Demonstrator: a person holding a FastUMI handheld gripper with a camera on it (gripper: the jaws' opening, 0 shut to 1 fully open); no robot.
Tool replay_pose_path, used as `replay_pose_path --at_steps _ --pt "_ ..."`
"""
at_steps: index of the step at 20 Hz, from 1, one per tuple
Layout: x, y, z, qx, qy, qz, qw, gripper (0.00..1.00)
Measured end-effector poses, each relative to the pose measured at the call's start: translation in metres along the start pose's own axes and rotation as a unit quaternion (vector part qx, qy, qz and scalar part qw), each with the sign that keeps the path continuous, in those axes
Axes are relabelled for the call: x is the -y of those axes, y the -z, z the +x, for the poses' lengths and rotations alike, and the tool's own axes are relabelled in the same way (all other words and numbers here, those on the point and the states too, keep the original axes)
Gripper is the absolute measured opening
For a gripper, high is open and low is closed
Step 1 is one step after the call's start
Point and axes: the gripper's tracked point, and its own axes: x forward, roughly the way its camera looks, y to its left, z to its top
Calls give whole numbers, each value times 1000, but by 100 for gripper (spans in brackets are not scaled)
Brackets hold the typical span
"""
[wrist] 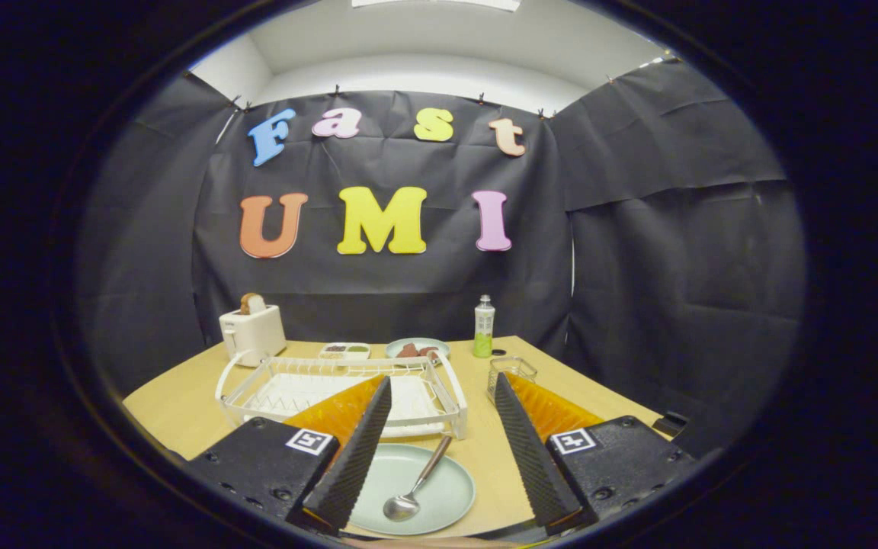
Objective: Take the plate from the dish rack, then take the spoon from the basket and place it into the plate.
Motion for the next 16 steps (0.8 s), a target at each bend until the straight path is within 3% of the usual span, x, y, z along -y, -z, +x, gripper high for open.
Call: replay_pose_path --at_steps 3,16 --pt "5 -10 -1 3 -4 -6 1000 100" --pt "7 -52 -11 -68 -88 53 992 100"
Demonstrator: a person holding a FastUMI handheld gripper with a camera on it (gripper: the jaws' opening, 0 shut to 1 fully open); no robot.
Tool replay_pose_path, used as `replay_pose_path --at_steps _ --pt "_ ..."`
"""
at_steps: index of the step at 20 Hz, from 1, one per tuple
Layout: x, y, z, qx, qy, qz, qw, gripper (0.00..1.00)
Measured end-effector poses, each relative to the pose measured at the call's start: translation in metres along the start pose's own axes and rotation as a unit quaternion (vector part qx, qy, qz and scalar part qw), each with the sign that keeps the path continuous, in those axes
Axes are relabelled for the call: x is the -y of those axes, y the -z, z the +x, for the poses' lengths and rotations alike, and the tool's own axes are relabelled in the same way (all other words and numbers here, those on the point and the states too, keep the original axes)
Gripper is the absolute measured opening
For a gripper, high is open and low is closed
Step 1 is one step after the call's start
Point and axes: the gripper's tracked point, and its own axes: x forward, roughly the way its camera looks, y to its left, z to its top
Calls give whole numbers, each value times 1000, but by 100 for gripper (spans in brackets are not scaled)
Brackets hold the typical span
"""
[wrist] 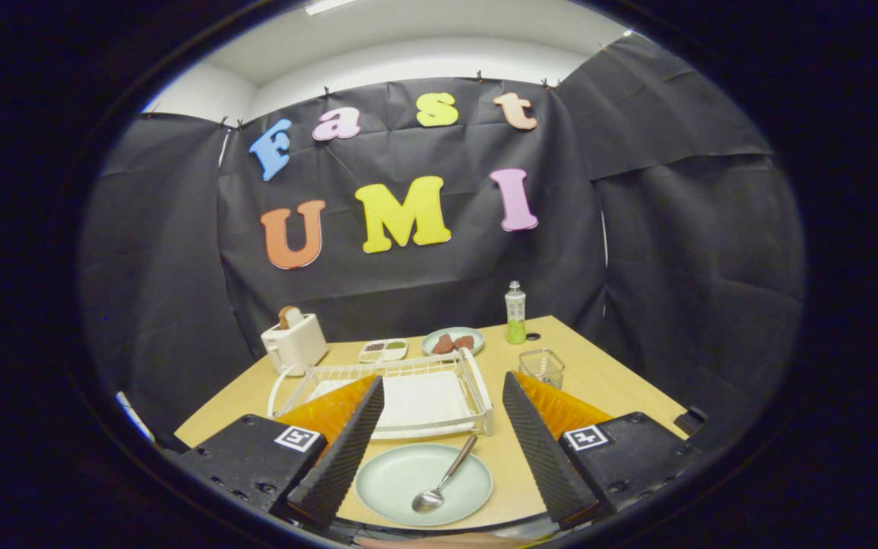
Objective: Take the plate from the dish rack, then take the spoon from the basket and place it into the plate.
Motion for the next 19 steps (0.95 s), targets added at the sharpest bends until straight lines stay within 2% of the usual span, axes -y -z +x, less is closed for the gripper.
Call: replay_pose_path --at_steps 4,8,19 --pt "9 -15 -7 3 1 7 1000 100" --pt "8 -18 -13 -3 -11 -6 1000 100" --pt "9 -19 -22 7 -7 -30 1000 100"
